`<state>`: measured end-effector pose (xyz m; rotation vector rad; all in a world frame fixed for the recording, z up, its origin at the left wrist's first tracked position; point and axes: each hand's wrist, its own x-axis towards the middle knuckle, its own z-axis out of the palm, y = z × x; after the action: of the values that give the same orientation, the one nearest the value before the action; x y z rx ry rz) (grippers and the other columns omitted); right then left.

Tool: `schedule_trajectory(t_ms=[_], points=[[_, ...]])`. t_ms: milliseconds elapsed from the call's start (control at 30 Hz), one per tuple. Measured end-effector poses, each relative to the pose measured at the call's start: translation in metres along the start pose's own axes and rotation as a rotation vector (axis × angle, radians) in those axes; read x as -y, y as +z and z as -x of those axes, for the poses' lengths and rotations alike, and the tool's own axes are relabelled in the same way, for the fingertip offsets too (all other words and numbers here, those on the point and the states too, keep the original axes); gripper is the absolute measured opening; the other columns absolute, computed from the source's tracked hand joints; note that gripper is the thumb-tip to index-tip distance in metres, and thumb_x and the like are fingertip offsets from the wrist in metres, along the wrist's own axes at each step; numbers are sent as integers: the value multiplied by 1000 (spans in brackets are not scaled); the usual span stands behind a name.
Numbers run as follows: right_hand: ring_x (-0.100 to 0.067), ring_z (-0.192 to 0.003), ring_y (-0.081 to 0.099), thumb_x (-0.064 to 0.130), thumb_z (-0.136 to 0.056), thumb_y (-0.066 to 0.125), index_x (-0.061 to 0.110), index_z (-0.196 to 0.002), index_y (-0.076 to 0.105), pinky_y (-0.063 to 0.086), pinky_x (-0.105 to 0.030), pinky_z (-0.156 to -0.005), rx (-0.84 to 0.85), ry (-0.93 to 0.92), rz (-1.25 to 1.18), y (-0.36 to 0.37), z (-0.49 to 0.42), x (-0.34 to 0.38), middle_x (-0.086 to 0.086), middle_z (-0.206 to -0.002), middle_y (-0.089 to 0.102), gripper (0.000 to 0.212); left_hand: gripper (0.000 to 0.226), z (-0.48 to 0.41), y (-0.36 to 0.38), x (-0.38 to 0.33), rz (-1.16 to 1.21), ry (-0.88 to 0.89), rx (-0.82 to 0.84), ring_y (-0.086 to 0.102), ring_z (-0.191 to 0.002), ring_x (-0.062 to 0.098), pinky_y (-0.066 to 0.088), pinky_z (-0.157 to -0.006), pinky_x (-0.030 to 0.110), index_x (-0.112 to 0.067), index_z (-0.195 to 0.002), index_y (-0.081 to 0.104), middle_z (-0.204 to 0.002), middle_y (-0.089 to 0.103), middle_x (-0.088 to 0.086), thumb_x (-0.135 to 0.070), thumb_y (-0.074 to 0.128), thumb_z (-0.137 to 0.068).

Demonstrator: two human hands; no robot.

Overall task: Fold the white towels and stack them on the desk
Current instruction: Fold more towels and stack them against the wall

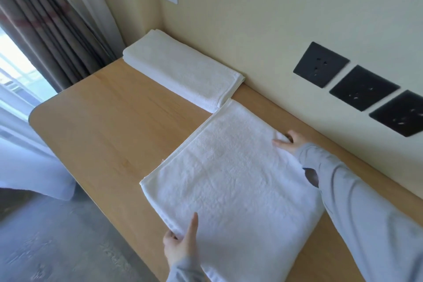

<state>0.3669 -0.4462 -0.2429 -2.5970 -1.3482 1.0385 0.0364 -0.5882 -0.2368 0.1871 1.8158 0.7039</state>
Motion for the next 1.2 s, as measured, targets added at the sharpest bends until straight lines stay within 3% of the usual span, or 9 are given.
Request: schedule_trajectory(t_ms=[133,267,400,533,700,767,900,1000,1200], points=[[-28,-140,26,56,-84,56,6,-147,20,24,-36,-111,54,-20,-27,-3,7,8,-11,-155,22,88,47,-1,8,1,-6,-24,0,55,-68,32,47,-71,43,2,-84,55,-76,56,18,-40,73,-78],[-30,-135,35,51,-84,60,1,-141,34,28,-36,-109,-88,-147,-23,-23,48,6,-16,-148,35,80,36,0,7,-4,-52,280,-71,51,-63,24,40,-62,33,-13,-71,46,-69,53,4,-40,66,-84],[-35,-90,59,53,-80,62,0,-91,61,47,-40,-77,-273,-137,-93,-34,121,-38,-17,-91,63,54,38,10,2,-36,-176,555,71,54,-64,21,44,-60,32,-14,-78,55,-69,58,0,-48,70,-71],[-27,-59,56,47,-80,66,6,-64,52,43,-34,-55,-403,82,-344,-5,206,-108,-7,-61,58,46,46,8,26,-76,-478,702,251,48,-58,19,40,-48,25,-10,-64,50,-60,54,0,-47,77,-67],[-33,-77,63,40,-86,61,1,-91,62,51,-40,-70,-373,378,-524,73,262,-167,-14,-78,65,39,40,10,96,-85,-880,795,390,58,-81,27,44,-71,29,-11,-99,66,-94,66,9,-43,70,-76],[-41,-94,59,31,-90,56,-9,-114,54,47,-43,-81,-476,428,-405,94,269,-170,-27,-100,62,46,40,15,110,-71,-1024,935,298,52,-103,32,41,-88,34,-12,-123,55,-123,53,15,-30,61,-88],[-35,-124,48,46,-95,22,-2,-127,54,39,-50,-99,-655,98,41,116,278,-121,-21,-133,54,66,68,33,100,-13,-1422,1487,348,10,-146,25,8,-119,38,-24,-152,8,-159,10,1,-57,24,-94],[-20,-137,32,43,-98,10,11,-136,48,18,-45,-107,-466,-111,160,145,277,-85,-3,-146,42,63,70,40,70,26,-1608,1633,516,8,-146,23,-2,-119,38,-25,-150,10,-157,6,-2,-61,-1,-90],[-12,-144,13,43,-97,12,11,-146,28,17,-43,-111,-407,-20,237,170,297,-134,0,-156,22,61,67,-8,27,7,-1695,1660,623,14,-144,13,6,-116,38,-18,-149,25,-156,24,-1,-55,7,-96]])
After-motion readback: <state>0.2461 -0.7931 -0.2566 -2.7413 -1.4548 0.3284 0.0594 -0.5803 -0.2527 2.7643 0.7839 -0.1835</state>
